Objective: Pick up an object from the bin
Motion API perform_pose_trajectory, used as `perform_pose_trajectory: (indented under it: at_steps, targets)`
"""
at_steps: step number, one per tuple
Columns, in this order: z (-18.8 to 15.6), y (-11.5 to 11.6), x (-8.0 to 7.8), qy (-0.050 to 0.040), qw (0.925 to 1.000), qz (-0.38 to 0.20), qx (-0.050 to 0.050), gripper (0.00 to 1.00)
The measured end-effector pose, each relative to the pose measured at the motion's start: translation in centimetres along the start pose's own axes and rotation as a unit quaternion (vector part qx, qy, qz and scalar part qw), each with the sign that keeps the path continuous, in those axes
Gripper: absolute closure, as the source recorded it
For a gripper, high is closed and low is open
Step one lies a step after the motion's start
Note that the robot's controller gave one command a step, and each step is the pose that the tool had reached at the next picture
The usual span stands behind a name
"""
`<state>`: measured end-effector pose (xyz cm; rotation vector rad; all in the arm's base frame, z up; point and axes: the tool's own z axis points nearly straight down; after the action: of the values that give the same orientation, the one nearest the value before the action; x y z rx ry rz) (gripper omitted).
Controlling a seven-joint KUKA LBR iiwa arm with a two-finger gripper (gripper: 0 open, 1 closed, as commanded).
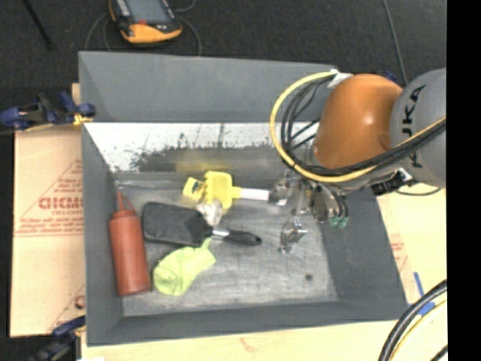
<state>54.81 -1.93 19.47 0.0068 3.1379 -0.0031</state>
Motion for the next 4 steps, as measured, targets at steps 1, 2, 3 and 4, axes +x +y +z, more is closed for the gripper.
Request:
perform_pose_trajectory:
  at_steps: [1,2,3,4]
  targets:
    - [0.0,0.0,0.0,0.0000,1.0000,0.000,0.000,0.00]
    - [8.7,3.2,-0.5,0.0009,0.9889,-0.148,-0.001,1.00]
    - [8.7,3.2,-0.5,0.0007,0.9890,-0.148,-0.001,0.00]
    - [8.7,3.2,-0.5,0.0007,0.9891,-0.148,-0.002,1.00]
